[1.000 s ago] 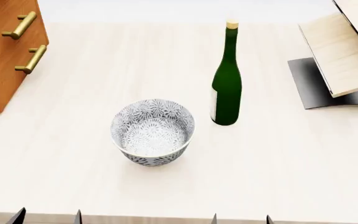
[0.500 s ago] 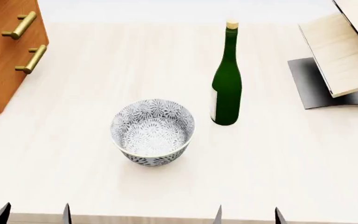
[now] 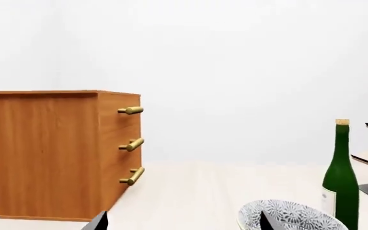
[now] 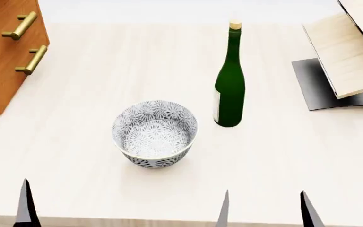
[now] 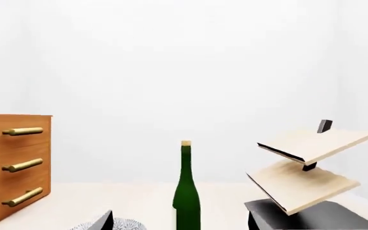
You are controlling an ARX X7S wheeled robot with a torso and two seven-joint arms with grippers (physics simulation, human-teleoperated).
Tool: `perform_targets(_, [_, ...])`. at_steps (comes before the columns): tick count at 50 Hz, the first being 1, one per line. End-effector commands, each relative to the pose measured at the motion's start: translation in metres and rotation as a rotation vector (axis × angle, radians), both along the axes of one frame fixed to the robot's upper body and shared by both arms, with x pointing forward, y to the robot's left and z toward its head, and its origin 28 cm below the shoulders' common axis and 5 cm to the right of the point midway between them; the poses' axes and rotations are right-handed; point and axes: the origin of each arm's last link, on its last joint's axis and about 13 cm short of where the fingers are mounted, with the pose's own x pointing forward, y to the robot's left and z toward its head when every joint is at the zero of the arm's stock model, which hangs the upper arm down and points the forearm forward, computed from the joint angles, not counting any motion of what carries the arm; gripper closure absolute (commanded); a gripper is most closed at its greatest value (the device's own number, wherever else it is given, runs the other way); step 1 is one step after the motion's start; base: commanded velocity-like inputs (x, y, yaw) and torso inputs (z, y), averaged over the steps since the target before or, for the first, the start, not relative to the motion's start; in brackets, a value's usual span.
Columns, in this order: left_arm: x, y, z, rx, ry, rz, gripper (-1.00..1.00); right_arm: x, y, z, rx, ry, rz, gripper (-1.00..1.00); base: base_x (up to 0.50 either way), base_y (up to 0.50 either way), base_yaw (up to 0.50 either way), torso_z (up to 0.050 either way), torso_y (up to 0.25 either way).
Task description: Put the wine bottle on the wine rack.
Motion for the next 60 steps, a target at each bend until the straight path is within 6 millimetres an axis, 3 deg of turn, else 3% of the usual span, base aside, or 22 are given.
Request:
perform_targets(1, [-0.021,-0.001,0.029,0.013,-0.113,0.015,-1.0,-0.022,0.002,0.027,-0.012,-0.129,0.014,-1.0,0.0,0.0,0.0,0.0,0.0])
perform_targets(26, [-0.042,-0.003,0.048,0.066,-0.307,0.046,-1.0,-0.041,0.003,0.046,0.023,-0.331,0.02,-1.0,0.0,0.0,0.0,0.0,0.0])
perform_targets(60, [-0.043,-0.005,0.046,0.068,-0.308,0.031,-1.0,-0.04,0.005,0.042,0.027,-0.303,0.055,-1.0,0.14,0.0,0.0,0.0,0.0])
